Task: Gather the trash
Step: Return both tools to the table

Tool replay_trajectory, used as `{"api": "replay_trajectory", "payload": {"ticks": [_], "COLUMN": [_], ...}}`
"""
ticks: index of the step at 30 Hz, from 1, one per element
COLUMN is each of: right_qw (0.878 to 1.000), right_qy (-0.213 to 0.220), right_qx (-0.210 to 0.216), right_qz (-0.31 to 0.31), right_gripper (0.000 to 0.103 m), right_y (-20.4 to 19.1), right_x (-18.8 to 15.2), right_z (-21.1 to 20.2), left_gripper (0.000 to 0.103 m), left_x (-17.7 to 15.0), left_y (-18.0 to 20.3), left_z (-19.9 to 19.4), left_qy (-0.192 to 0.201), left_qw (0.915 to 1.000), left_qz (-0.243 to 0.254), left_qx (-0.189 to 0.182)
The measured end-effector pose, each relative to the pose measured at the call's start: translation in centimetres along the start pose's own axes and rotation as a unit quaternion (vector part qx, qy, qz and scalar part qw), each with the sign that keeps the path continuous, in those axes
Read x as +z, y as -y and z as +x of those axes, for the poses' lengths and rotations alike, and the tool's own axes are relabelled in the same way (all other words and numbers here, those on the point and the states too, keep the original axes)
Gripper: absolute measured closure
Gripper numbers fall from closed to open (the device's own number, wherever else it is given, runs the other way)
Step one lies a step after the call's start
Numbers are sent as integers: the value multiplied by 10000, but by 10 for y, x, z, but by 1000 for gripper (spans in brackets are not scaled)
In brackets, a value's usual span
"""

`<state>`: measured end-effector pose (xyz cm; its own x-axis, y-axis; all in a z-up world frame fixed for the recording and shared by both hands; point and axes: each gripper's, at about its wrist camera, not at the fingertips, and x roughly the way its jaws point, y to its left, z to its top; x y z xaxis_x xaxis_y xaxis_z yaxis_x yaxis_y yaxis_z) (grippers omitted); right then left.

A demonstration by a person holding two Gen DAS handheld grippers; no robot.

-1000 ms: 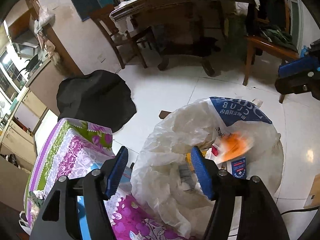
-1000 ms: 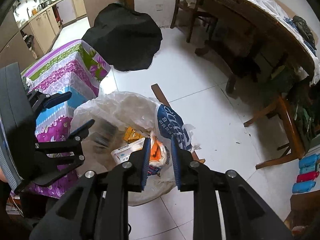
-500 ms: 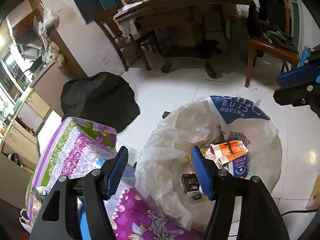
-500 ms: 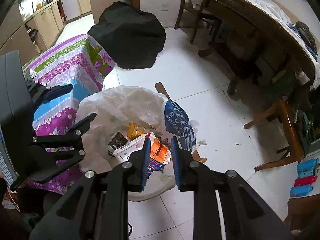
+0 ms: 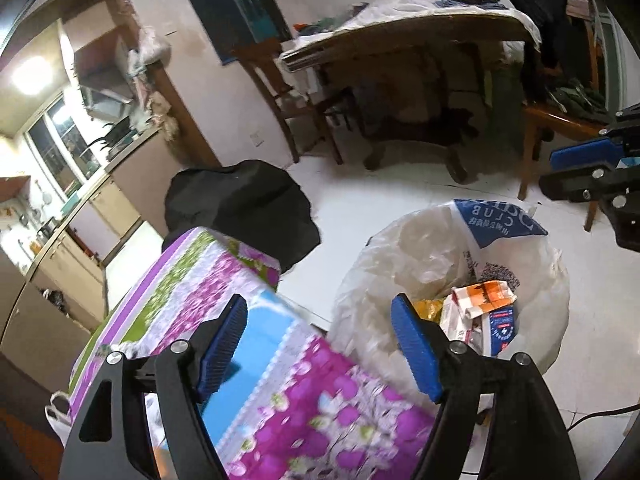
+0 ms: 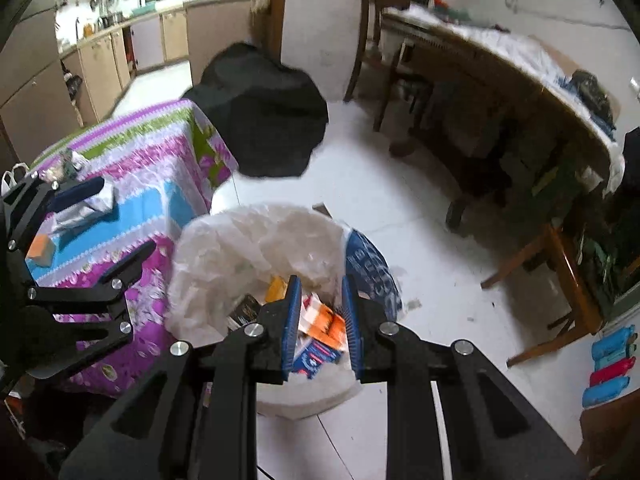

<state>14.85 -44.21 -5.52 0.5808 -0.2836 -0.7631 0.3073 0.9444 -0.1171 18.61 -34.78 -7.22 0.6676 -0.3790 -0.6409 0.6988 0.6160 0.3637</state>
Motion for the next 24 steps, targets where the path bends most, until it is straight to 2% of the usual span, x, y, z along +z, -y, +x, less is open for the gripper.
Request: {"api": "replay_trajectory", "payload": {"ticks": [6,10,14,24], "right_qw": [9956,9914,9860,9836], "right_qy": [908,1277,1646,1762], "right_qx": [-226,-237,-188,246], "right_qz": [-72,-126,-169,-294], "right_gripper": [83,83,76,75], "right_y": [-32,-52,-75,-142], "right_x": [-7,-10,-17,-29], "right_z": [-28,-40,-50,-43], "left_gripper": [28,27,24,23], "left_x": [-27,-41,-63,-130], "left_y": [-25,-41,-64,-121], "left_z": [-21,-30,-41,-52], "left_qy": [19,-12,-71,-472], "left_qw": [9996,9988,9970,9877], "left_qz": [-225,-445,-704,-1371], "left_qx": [161,205,313,587]}}
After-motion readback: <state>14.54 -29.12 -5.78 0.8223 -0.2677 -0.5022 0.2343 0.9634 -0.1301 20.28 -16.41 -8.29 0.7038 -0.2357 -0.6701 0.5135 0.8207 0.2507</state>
